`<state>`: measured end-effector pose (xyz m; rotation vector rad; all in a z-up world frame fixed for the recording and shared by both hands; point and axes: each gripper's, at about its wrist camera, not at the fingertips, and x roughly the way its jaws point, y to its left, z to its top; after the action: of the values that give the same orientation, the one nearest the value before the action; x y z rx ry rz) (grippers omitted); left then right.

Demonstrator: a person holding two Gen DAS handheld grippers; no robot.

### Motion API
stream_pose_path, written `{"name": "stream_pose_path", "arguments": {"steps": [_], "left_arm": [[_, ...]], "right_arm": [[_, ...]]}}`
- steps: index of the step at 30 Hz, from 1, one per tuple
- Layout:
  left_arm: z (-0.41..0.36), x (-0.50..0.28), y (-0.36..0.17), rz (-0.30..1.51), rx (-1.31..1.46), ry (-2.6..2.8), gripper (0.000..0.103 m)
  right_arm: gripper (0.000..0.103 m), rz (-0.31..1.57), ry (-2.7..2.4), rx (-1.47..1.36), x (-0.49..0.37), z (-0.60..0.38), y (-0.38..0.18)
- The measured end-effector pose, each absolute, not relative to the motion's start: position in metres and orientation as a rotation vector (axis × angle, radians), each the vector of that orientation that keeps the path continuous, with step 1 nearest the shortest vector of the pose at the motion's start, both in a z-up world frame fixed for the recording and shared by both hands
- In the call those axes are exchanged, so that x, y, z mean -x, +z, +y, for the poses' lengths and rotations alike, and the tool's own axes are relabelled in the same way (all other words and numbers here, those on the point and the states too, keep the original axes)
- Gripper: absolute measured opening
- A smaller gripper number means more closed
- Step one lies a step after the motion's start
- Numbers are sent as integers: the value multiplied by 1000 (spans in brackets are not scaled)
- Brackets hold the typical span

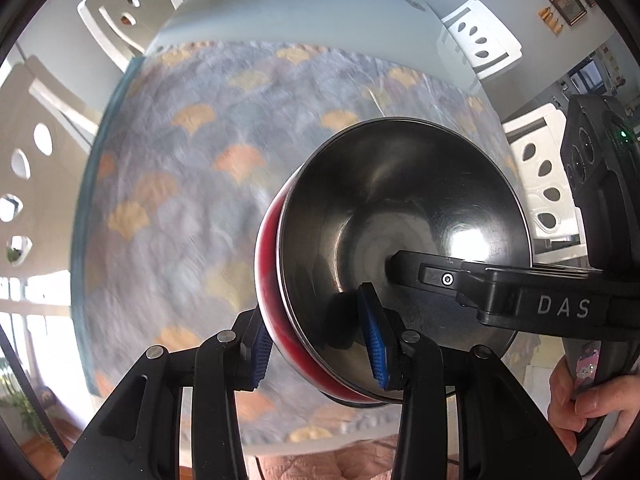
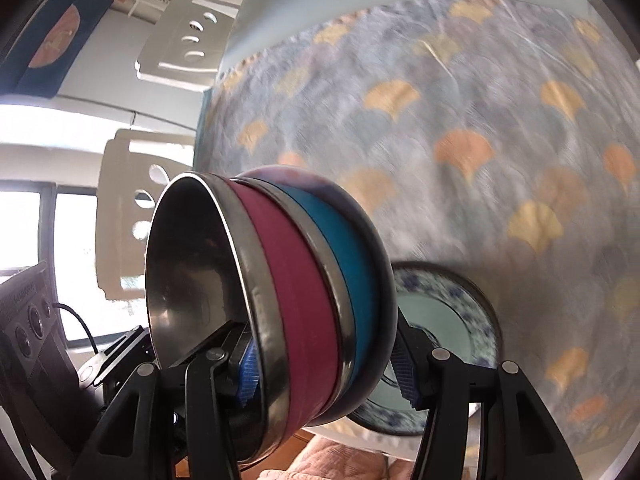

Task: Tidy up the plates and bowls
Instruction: 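Carry the bowl stack with the left tool over the floral plates, then lower the bowl stack onto the floral plates with the left tool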

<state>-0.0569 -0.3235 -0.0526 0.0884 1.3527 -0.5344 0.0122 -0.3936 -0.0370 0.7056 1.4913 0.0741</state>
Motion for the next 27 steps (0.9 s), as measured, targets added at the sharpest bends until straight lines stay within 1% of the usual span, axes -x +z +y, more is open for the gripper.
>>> {"name": "stream_pose_path", "arguments": {"steps": [11,20,27], "left_arm": [[-341,97,-80,1390,-67,-550,36],[-344,104,-106,1436,-91,-540,35],[-343,105,-109,1451,-117,-554,35]], "right_arm": [[54,1545,49,-679,36,-414,-52],[54,1593,38,-708,55,-414,-80],[54,1588,38,-744,60,-415,-84]]}}
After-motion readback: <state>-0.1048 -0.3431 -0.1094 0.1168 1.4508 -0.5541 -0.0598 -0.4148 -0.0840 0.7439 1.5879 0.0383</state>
